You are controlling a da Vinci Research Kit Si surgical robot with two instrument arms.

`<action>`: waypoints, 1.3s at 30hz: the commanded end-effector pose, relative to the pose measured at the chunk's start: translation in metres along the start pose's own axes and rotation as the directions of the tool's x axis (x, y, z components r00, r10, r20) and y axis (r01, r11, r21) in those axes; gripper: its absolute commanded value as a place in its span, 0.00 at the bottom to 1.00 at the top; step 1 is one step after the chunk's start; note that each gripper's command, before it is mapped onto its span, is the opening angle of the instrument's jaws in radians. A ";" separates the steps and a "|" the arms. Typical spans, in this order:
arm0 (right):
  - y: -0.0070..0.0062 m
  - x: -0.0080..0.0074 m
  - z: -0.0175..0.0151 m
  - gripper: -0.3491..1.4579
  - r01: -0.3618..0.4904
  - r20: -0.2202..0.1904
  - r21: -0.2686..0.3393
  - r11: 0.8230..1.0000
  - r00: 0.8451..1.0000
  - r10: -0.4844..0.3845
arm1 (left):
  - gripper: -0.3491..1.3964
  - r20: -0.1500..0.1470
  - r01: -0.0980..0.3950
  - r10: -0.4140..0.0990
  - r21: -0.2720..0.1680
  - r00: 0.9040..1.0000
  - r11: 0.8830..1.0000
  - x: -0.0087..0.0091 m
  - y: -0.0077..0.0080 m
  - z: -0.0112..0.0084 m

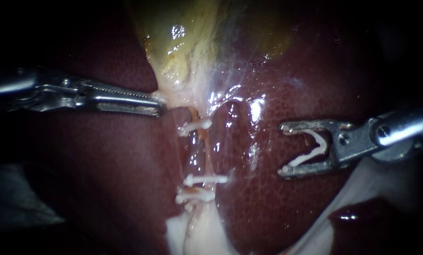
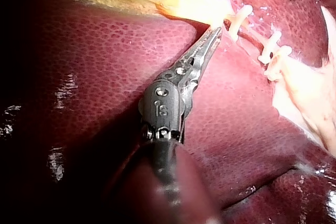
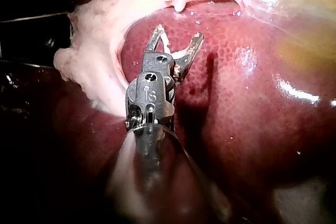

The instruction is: Clipping second clip right tube

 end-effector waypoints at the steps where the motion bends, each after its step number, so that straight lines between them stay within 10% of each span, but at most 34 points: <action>1: 0.0000 0.0000 0.0000 0.46 0.000 0.000 0.000 1.000 1.000 0.000 | 0.00 0.000 0.000 0.000 -0.003 1.000 1.000 0.0003 0.0001 -0.0004; 14: 0.0001 0.0002 0.0003 0.47 -0.001 0.000 -0.001 1.000 1.000 0.001 | 0.00 -0.042 -0.004 0.005 0.019 0.999 1.000 0.0061 0.0015 -0.0092; 21: 0.0004 0.0010 0.0016 0.47 -0.053 -0.014 0.058 0.997 0.998 0.054 | 0.00 -0.043 -0.004 0.005 0.023 0.999 1.000 0.0061 0.0017 -0.0090; 39: 0.0032 0.0023 0.0119 0.46 -0.357 -0.026 0.209 0.910 0.928 0.371 | 0.00 -0.043 -0.003 0.004 0.028 0.999 1.000 0.0063 0.0023 -0.0085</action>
